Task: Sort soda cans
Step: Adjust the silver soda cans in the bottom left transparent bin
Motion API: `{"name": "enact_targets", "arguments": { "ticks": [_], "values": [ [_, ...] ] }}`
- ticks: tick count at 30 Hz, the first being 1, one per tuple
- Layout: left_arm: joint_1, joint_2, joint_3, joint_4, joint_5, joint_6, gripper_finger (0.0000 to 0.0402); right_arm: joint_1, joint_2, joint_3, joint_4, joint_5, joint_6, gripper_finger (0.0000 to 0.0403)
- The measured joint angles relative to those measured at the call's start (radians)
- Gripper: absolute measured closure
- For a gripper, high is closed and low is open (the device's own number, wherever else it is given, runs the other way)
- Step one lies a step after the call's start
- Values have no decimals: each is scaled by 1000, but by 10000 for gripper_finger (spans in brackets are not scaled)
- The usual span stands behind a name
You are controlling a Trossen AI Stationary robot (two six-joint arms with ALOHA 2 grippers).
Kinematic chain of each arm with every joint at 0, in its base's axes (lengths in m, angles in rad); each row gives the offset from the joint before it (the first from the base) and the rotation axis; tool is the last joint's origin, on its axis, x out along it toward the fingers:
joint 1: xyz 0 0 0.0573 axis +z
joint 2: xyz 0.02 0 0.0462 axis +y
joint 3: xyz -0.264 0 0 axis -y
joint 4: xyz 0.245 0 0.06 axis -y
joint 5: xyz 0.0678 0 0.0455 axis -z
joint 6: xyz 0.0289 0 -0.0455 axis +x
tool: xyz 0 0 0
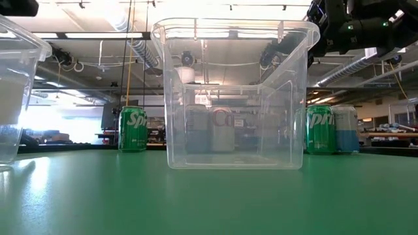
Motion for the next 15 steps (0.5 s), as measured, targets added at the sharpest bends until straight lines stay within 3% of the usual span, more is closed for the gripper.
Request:
{"name": "enact_targets", "arguments": {
  "ticks": [15],
  "values": [
    [0, 8, -127, 86, 213, -60, 401, 0, 0, 0, 0, 0, 0, 366]
  ]
}}
